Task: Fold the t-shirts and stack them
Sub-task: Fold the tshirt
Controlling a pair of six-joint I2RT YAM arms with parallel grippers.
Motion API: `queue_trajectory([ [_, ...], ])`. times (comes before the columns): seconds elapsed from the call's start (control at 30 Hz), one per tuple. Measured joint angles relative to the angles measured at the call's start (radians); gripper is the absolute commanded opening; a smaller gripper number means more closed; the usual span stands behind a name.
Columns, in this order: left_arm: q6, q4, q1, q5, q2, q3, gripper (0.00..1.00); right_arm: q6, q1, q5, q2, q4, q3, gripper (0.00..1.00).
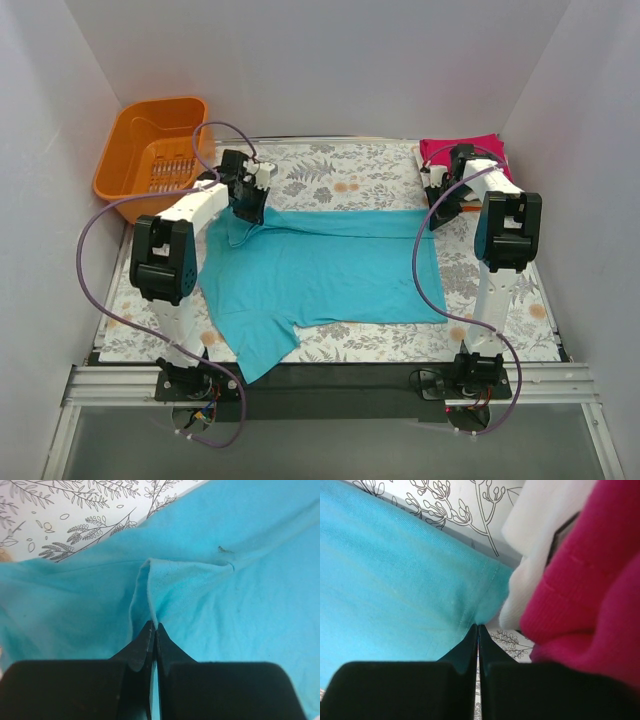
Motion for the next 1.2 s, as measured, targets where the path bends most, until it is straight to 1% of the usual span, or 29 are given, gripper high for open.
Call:
queue_trajectory([
  [0.1, 0.015, -0.029, 0.0, 0.006, -0.056, -0.007, 0.0, -0.002, 0.0, 0.0, 0.0, 0.0, 0.0, 0.01],
  [0.27, 0.037, -0.079, -0.003, 0.025, -0.138, -0.063, 0.0, -0.014, 0.0, 0.003, -0.004, -0.003, 0.0, 0.01],
  [0.53, 0.032, -0.113, -0.027, 0.027, -0.142, -0.167, 0.01, -0.032, 0.0, 0.021, -0.014, -0.012, -0.005, 0.01],
  [0.6, 0.021, -0.109, -0.033, 0.025, -0.142, -0.181, 0.19, -0.039, 0.0, 0.023, -0.014, -0.013, -0.008, 0.01],
  [0.63, 0.013, -0.109, -0.036, 0.024, -0.142, -0.185, 0.24, -0.04, 0.0, 0.023, -0.014, -0.014, -0.008, 0.01],
  [0.67, 0.004, -0.107, -0.037, 0.02, -0.142, -0.187, 0.34, -0.041, 0.0, 0.023, -0.014, -0.016, -0.008, 0.01],
  [0.7, 0.0, -0.104, -0.038, 0.019, -0.142, -0.188, 0.39, -0.042, 0.0, 0.023, -0.014, -0.017, -0.008, 0.01],
  [0.77, -0.018, -0.097, -0.035, 0.015, -0.142, -0.188, 0.42, -0.043, 0.0, 0.023, -0.014, -0.018, -0.008, 0.01],
  [0.83, -0.036, -0.106, -0.02, 0.015, -0.139, -0.161, 0.45, -0.043, 0.0, 0.023, -0.014, -0.019, -0.008, 0.01],
  [0.87, -0.047, -0.114, -0.005, 0.017, -0.134, -0.124, 0.45, -0.043, 0.0, 0.022, -0.014, -0.019, -0.008, 0.01],
  [0.9, -0.054, -0.119, 0.011, 0.016, -0.126, -0.084, 0.45, -0.043, 0.0, 0.022, -0.014, -0.02, -0.008, 0.01],
  [0.97, -0.074, -0.103, 0.056, 0.007, -0.086, 0.048, 0.46, -0.043, 0.0, 0.022, -0.014, -0.02, -0.008, 0.01],
  [1.1, -0.093, -0.042, 0.131, -0.032, 0.001, 0.233, 0.44, -0.043, 0.0, 0.023, -0.014, -0.02, -0.008, 0.01],
  [1.2, -0.112, -0.046, 0.158, -0.051, 0.092, 0.334, 0.41, -0.043, 0.0, 0.023, -0.014, -0.021, -0.008, 0.01],
])
